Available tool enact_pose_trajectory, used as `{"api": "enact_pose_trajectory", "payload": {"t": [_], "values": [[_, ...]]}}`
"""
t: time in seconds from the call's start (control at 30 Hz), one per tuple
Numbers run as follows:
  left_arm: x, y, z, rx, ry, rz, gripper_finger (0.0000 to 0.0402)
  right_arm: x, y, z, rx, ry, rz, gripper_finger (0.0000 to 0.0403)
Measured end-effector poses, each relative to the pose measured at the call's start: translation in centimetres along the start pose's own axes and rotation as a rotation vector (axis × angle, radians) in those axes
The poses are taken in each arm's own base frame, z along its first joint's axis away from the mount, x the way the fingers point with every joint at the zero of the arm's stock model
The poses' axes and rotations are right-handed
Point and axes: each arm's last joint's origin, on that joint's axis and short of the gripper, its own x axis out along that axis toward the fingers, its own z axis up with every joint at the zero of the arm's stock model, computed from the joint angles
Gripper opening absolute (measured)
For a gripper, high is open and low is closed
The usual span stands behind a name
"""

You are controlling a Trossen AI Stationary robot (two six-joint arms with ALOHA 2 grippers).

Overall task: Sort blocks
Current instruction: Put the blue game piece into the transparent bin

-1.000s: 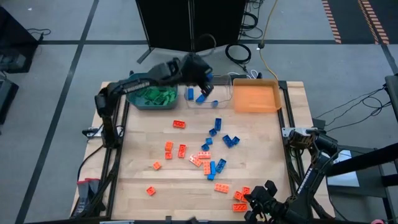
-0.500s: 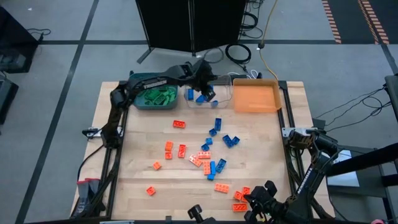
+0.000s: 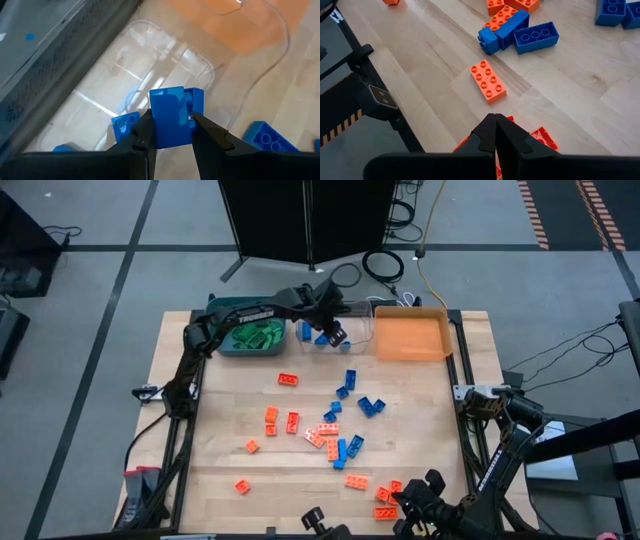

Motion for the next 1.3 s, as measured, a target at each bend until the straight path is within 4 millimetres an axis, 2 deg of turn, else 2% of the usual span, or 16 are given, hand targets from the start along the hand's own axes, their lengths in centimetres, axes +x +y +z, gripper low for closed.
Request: {"api": "enact_pose_trajectory", "payload": {"t": [0.2, 0.43, 0.53, 0.67, 0.77, 0.87, 0.93, 1.07, 1.2, 1.3], "values": [[-0.1, 0.0, 0.0, 0.000, 0.002, -0.003, 0.0098, 0.0, 0.0, 0.0, -0.001, 0.001, 0.002, 0.0000], [-0.8, -0.7, 0.1, 0.018, -0.003, -0.058, 0.0227, 0.3, 0.7, 0.2, -0.049, 0.016, 0.042, 0.0000], [-1.6, -1.1, 0.2, 0.023, -0.009, -0.085, 0.0258, 0.4, 0.9, 0.8, -0.024, -0.033, 0.066, 0.0000], [-3.5, -1.8, 0.6, 0.037, -0.050, -0.119, 0.0268, -1.0, 0.7, 3.0, -0.101, -0.221, 0.118, 0.0000], [-5.8, -2.3, 1.0, 0.049, -0.100, -0.130, 0.0269, -3.7, -0.3, 6.3, -0.236, -0.471, 0.135, 0.0000], [-8.9, -3.0, 1.4, 0.067, -0.171, -0.147, 0.0270, -7.6, -2.6, 10.5, -0.339, -0.712, 0.107, 0.0000], [-10.8, -3.5, 1.5, 0.089, -0.217, -0.161, 0.0270, -10.4, -5.0, 13.6, -0.373, -0.815, 0.074, 0.0000], [-14.1, -5.1, 1.3, 0.175, -0.273, -0.256, 0.0271, -14.5, -11.3, 19.0, -0.316, -0.832, 0.099, 0.0000], [-14.6, -7.7, 0.2, 0.287, -0.231, -0.340, 0.0271, -16.0, -16.1, 21.7, -0.344, -0.744, 0.148, 0.0000], [-14.0, -9.8, -1.0, 0.460, -0.167, -0.361, 0.0271, -16.1, -17.5, 22.2, -0.383, -0.675, 0.180, 0.0000]]}}
